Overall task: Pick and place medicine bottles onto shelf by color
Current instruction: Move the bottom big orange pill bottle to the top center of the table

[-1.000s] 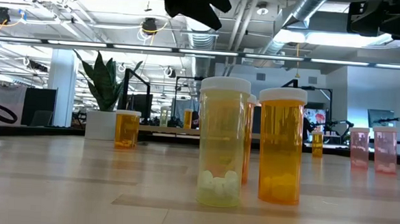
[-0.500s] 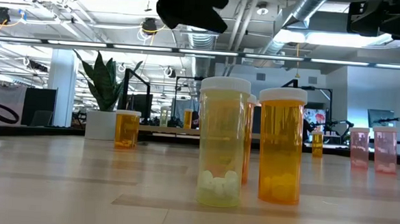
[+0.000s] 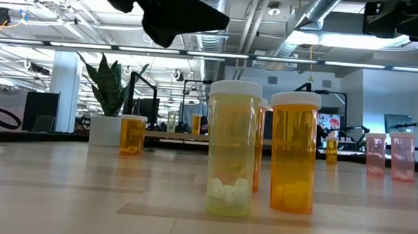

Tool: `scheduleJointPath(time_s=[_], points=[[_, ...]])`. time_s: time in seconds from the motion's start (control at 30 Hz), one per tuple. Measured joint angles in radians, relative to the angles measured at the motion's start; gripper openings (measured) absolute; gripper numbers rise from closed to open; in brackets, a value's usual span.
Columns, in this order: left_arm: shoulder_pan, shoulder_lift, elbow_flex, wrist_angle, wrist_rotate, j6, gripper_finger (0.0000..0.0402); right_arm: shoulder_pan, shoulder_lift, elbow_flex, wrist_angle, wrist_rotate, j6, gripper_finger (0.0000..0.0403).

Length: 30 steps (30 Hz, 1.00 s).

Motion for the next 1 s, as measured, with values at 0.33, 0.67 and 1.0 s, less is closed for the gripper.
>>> scheduleJointPath(time_s=[0.33, 0.67, 1.0], points=[[-0.007, 0.119, -0.003, 0.174, 0.018, 0.049, 0.0276, 0.000, 0.000, 0.000, -0.004, 0.000, 0.000, 0.0223], [0.024, 0.249, -0.002, 0.326, -0.017, 0.054, 0.0276, 0.000, 0.000, 0.000, -0.005, 0.000, 0.000, 0.0223], [0.036, 0.347, 0.004, 0.415, -0.035, 0.000, 0.0276, 0.000, 0.000, 0.000, -0.009, 0.000, 0.000, 0.0223]])
